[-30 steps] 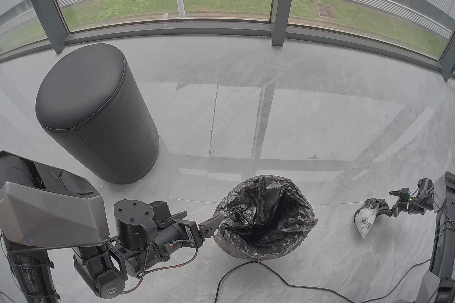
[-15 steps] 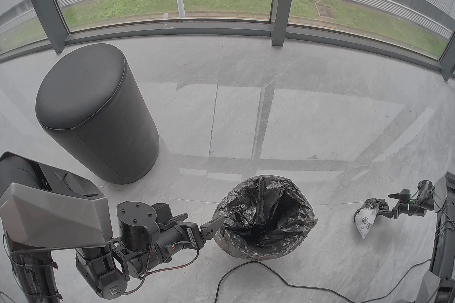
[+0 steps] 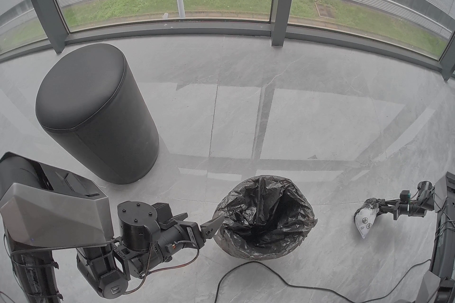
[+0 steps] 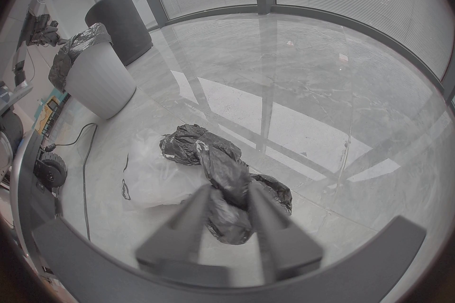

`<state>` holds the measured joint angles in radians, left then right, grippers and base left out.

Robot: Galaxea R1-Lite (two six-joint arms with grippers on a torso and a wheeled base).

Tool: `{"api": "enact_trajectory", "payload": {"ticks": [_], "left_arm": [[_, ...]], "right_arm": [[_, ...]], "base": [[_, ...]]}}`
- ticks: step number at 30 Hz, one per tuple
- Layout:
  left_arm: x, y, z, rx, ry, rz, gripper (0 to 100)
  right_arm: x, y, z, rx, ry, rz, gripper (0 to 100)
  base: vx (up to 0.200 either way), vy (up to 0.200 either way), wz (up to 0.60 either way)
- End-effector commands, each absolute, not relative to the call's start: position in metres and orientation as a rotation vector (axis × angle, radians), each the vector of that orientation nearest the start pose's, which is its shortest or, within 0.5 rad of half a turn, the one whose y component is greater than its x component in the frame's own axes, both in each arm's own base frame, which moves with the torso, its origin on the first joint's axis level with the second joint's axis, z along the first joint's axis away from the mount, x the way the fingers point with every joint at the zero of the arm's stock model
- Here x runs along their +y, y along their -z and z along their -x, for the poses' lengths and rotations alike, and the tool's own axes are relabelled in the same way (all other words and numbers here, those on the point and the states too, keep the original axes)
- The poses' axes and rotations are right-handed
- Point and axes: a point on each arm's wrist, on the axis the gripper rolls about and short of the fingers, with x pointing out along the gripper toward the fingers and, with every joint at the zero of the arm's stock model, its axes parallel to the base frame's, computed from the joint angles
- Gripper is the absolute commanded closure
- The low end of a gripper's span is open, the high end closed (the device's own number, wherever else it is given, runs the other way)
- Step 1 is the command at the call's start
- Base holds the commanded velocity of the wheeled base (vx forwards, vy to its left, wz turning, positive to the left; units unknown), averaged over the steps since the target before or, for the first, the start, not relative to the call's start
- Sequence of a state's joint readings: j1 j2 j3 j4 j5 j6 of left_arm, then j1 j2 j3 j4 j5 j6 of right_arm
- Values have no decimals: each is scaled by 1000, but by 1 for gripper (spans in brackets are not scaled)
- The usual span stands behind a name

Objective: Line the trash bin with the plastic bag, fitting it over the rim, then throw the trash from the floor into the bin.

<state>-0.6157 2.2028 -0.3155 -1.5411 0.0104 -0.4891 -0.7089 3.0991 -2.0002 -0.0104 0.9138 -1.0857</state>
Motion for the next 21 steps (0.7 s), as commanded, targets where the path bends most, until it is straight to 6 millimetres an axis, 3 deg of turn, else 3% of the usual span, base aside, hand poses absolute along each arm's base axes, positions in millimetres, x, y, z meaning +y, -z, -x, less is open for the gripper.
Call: {"api": "enact_trajectory", "payload": {"ticks": [1, 8, 16, 17, 18, 19, 21], "left_arm": [[-167, -19, -239, 465, 501, 365, 0], [-167, -20, -239, 463, 501, 365, 0], [-165, -20, -241, 456, 493, 368, 0], [-165, -21, -243, 449, 490, 369, 0], [-165, -21, -243, 449, 490, 369, 0], [-165, -21, -245, 444, 490, 370, 0], [-165, -22, -245, 440, 490, 368, 0]], "right_arm": [[-305, 192, -384, 530, -532, 245, 100], [-316, 191, -376, 500, -525, 241, 100], [-341, 191, -350, 490, -472, 189, 100], [-353, 170, -347, 471, -450, 180, 100], [-353, 170, -347, 471, -450, 180, 100], [-360, 140, -349, 426, -457, 180, 100], [-365, 106, -351, 380, -470, 187, 100]], "base": [[0, 0, 0], [0, 0, 0], [0, 0, 0], [0, 0, 0], [0, 0, 0], [0, 0, 0], [0, 0, 0]]}}
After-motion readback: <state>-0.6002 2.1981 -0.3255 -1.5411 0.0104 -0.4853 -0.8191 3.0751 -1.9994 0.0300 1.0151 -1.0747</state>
